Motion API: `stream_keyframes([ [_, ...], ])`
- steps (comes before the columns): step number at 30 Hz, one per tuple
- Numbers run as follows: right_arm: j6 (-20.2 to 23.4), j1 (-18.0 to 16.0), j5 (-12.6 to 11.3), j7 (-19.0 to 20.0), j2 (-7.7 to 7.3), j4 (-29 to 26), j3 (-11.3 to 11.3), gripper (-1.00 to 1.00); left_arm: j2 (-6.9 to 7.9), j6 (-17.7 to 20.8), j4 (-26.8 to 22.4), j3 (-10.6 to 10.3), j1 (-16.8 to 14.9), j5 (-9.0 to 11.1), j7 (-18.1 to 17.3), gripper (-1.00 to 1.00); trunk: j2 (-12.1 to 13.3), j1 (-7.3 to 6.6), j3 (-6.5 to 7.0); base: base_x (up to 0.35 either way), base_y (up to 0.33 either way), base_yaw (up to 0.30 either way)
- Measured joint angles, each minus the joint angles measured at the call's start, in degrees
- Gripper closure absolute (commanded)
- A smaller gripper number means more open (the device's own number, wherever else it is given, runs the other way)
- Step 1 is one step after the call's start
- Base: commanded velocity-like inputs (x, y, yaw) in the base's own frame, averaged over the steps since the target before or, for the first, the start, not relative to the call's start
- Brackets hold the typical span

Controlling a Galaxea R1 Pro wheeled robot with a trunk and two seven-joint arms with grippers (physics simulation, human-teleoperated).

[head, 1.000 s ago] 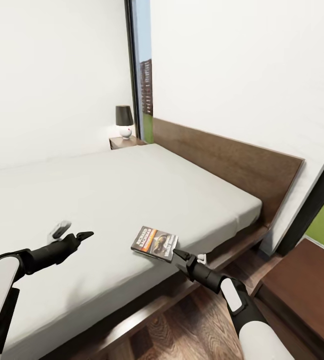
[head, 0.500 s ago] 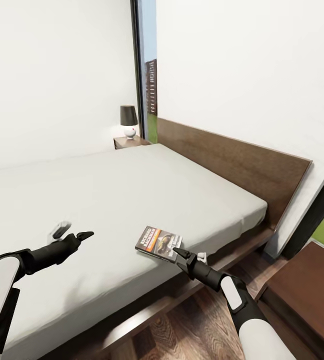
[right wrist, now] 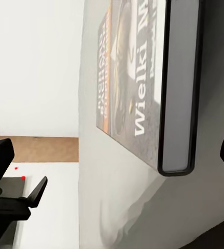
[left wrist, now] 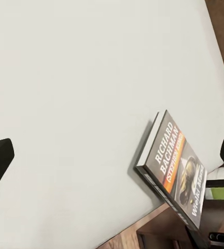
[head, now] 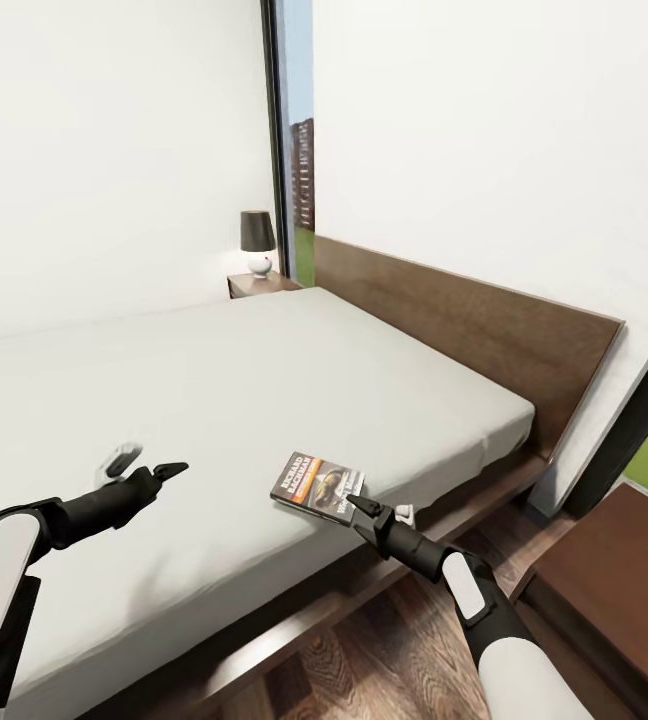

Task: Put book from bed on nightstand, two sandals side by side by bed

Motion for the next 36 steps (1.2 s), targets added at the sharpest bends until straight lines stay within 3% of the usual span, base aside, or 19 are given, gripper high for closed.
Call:
stream_keyframes([
  [4,0.0,0.0,-0.03,0.01,-0.05,0.0,-0.03,-1.0,-0.14,-0.26,-0.05,0.39,-0.06,0.07,-0.07,-1.0,0.0,0.0,0.0,0.0,0.0,0.0],
  [15,0.0,0.0,-0.06,0.05,-0.17,0.0,-0.08,-1.0,-0.36,-0.5,-0.18,2.21,-0.17,0.21,-0.58,-1.0,-3.61,1.98,-1.62,0.0,0.0,0.0],
  [34,0.0,-0.06,-0.35,0.12,-0.28,-0.01,-0.1,-1.0,-0.42,-0.48,-0.37,1.89,-0.23,0.2,-0.82,-1.0,-3.61,1.98,-1.49,0.0,0.0,0.06],
  [36,0.0,-0.04,-0.41,0.16,-0.28,0.0,-0.11,-1.0,-0.42,-0.48,-0.31,0.41,-0.23,0.12,-0.91,-1.0,-3.61,1.98,-1.48,0.0,0.0,0.022],
])
